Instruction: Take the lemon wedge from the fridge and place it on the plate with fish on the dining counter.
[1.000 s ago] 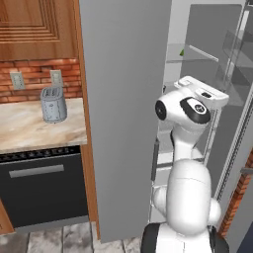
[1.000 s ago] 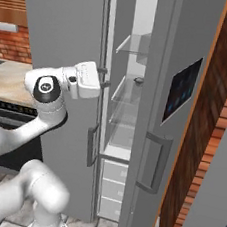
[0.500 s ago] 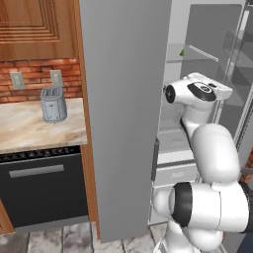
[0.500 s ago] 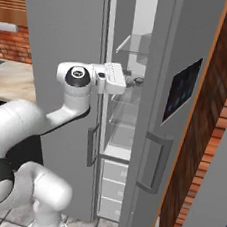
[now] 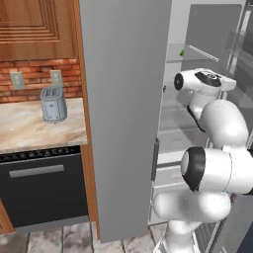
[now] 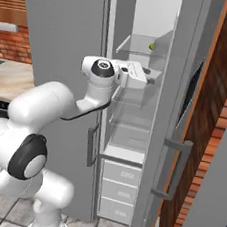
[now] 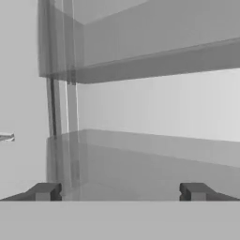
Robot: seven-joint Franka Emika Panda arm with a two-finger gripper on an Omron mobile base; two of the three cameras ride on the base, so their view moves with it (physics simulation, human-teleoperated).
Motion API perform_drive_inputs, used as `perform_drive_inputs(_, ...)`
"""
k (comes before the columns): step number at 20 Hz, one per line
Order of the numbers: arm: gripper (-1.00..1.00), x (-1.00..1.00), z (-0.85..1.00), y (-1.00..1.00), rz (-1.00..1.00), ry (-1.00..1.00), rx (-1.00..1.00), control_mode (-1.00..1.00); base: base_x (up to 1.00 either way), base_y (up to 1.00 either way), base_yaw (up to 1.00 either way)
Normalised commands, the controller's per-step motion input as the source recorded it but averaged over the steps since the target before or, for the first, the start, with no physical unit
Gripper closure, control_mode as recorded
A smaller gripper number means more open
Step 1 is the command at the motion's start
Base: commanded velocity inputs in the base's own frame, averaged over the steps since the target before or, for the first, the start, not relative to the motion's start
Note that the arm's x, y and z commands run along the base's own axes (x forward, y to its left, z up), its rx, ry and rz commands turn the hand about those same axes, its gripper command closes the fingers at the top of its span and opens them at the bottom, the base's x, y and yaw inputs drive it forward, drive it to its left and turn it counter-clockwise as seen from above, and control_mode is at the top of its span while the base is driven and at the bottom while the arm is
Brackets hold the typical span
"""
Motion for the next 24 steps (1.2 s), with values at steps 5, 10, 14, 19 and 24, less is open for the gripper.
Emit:
perform_drive_inputs(5,-1.0,-0.47,-0.2,-1.0,-0.02,-0.01,0.13,-1.0,0.0,0.0,0.0)
perform_drive_inputs(10,-1.0,-0.91,0.02,-0.78,-0.06,-0.11,0.2,-1.0,0.0,0.0,0.0)
perform_drive_inputs(14,-1.0,-0.98,0.22,0.49,-0.1,-0.04,0.06,-1.0,0.0,0.0,0.0)
perform_drive_inputs(19,-1.0,-0.8,0.19,1.0,-0.05,0.0,-0.01,-1.0,0.0,0.0,0.0)
perform_drive_inputs(24,-1.0,-1.0,0.02,0.97,0.01,0.07,0.06,-1.0,0.0,0.0,0.0)
